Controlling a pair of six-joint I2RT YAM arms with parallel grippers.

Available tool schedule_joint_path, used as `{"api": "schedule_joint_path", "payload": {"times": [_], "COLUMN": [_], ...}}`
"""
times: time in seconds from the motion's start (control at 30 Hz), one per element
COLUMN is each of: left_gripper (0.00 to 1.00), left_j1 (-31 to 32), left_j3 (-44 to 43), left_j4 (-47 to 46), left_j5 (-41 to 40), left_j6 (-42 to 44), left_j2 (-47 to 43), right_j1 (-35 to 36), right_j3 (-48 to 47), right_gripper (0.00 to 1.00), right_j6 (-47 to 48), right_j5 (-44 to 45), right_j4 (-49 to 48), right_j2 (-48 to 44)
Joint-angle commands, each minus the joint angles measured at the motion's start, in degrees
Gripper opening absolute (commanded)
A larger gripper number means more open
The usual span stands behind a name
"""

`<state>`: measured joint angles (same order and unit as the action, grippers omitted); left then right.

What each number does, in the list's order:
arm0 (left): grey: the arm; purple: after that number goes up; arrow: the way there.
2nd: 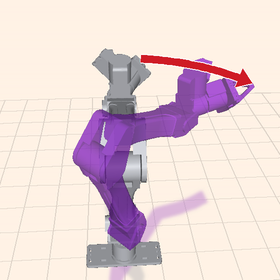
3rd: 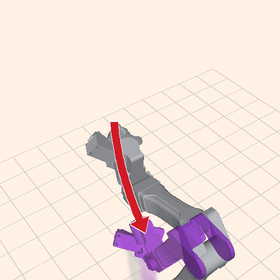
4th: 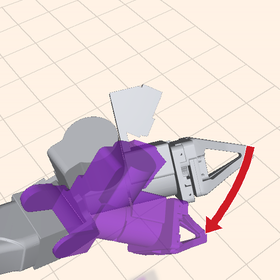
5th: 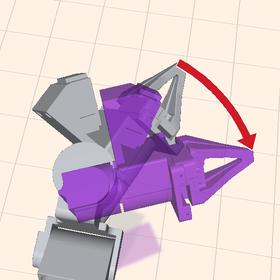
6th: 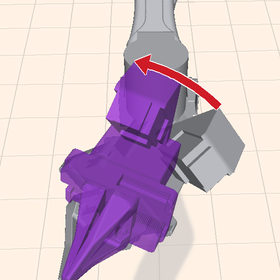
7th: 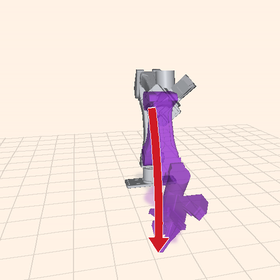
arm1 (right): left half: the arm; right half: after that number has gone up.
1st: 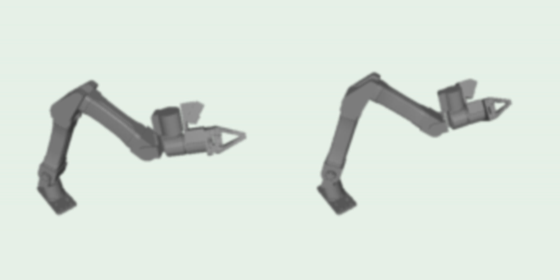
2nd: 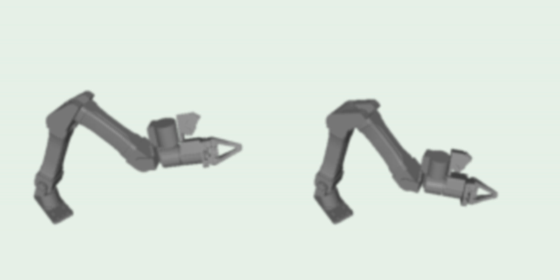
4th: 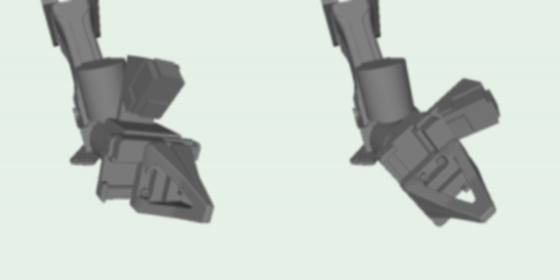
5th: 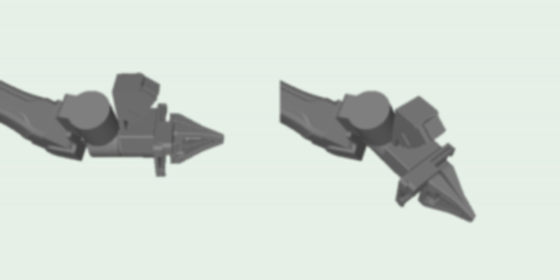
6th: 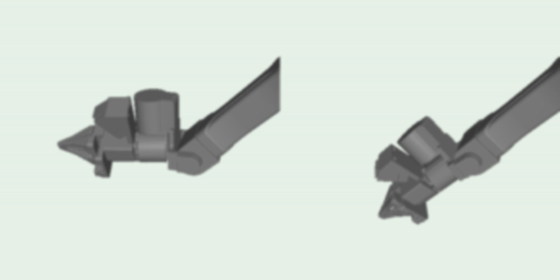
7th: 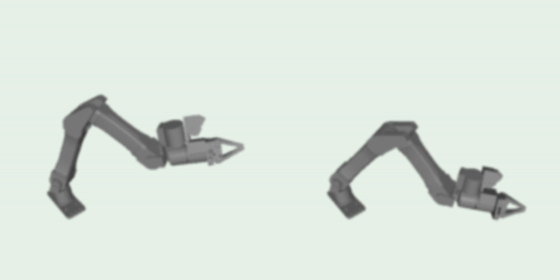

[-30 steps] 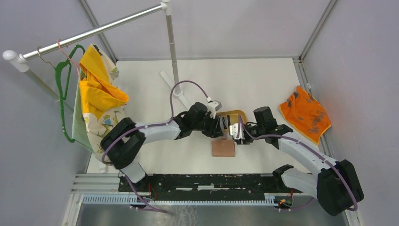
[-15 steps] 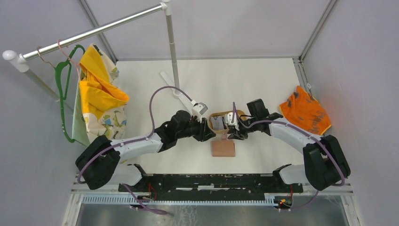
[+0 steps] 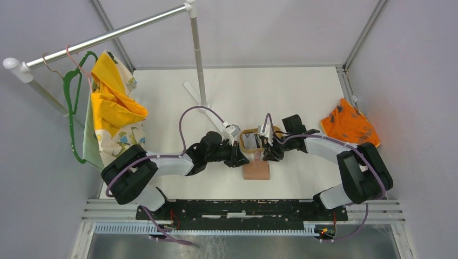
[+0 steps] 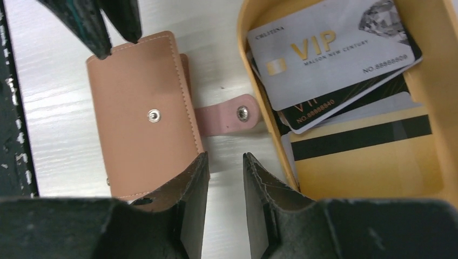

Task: Put the credit cards into the card holder
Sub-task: Close the card holder at the center of the board.

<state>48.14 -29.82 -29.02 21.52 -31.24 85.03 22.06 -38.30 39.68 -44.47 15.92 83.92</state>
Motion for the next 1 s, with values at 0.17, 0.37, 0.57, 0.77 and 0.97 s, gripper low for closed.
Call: {"api": "schedule_joint_path", "payload": {"times": [0.17,0.37,0.57,0.77,0.97], "left_gripper": [0.27,0.29,0.29,0.29,0.29], "left_j1": [0.11,0.11,0.07,0.11,0.11], "left_j3": [0.77,2.66,3.15,3.35,3.5], "left_j4": [-5.38,-4.87,-4.62,-4.64,-5.43], "left_j5": [-0.92,-2.09,-1.43,-1.0,-0.05], "left_j6": [-1.16,0.31,0.92,1.1,0.92], "left_j2": [-0.06,-5.15,-6.5,-6.57,-5.58], "right_j1": [-0.09,-0.35,-1.03,-1.05,-1.06], "right_j3": [-3.9,-7.82,-12.17,-15.17,-15.3], "right_gripper": [0.44,0.53,0.6,0.59,0.54], "right_j6": [-8.62,-3.59,3.08,6.23,6.54], "right_j5": [4.37,-3.98,-8.62,-9.48,-10.37], "right_j4": [-12.12,-5.2,4.96,10.35,11.02], "right_j2": [2.77,6.63,10.29,15.19,15.55]}}
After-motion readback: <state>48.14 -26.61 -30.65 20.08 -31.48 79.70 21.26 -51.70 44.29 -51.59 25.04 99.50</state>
